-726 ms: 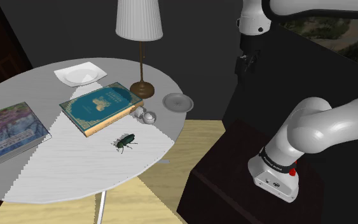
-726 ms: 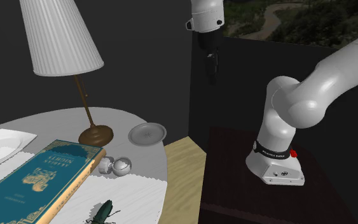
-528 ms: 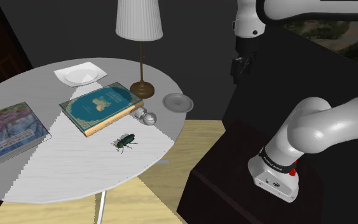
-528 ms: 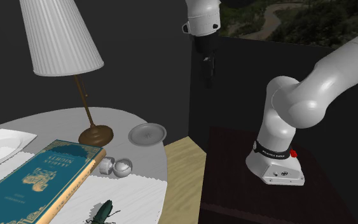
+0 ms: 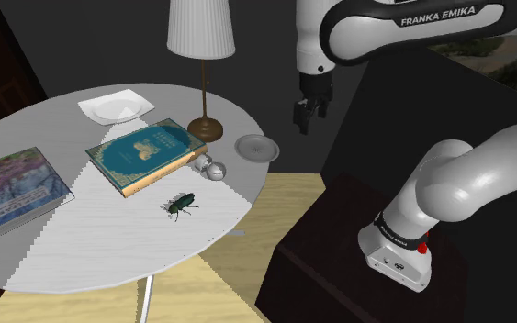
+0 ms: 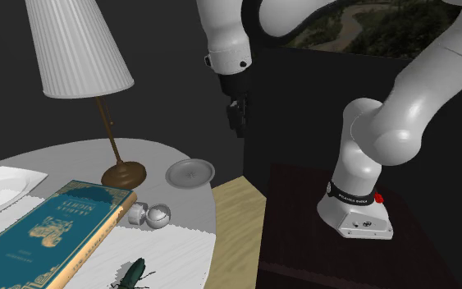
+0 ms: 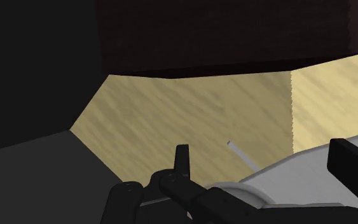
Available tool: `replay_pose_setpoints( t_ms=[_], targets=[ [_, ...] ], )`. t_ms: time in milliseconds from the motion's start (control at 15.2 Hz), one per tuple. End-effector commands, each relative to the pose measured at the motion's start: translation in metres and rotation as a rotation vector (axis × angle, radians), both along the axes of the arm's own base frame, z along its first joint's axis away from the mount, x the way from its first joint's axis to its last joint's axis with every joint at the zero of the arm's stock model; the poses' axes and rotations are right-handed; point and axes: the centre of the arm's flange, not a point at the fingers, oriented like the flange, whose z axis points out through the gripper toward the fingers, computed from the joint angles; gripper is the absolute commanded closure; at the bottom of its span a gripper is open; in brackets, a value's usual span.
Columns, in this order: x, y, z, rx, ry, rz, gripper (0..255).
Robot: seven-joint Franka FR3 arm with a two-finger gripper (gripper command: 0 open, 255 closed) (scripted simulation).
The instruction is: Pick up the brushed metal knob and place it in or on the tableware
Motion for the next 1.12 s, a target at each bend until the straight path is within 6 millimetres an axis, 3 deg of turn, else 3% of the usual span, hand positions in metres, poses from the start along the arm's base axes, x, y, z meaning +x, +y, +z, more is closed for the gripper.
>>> replay_pose_setpoints(
  t_ms=[0,1056],
  targets=[
    [0.016,0.016,-0.014,-0.004,-0.009,0.009,0],
    [0.143,0.142,-0.119,-0.042,-0.075,0.082,0]
  ],
)
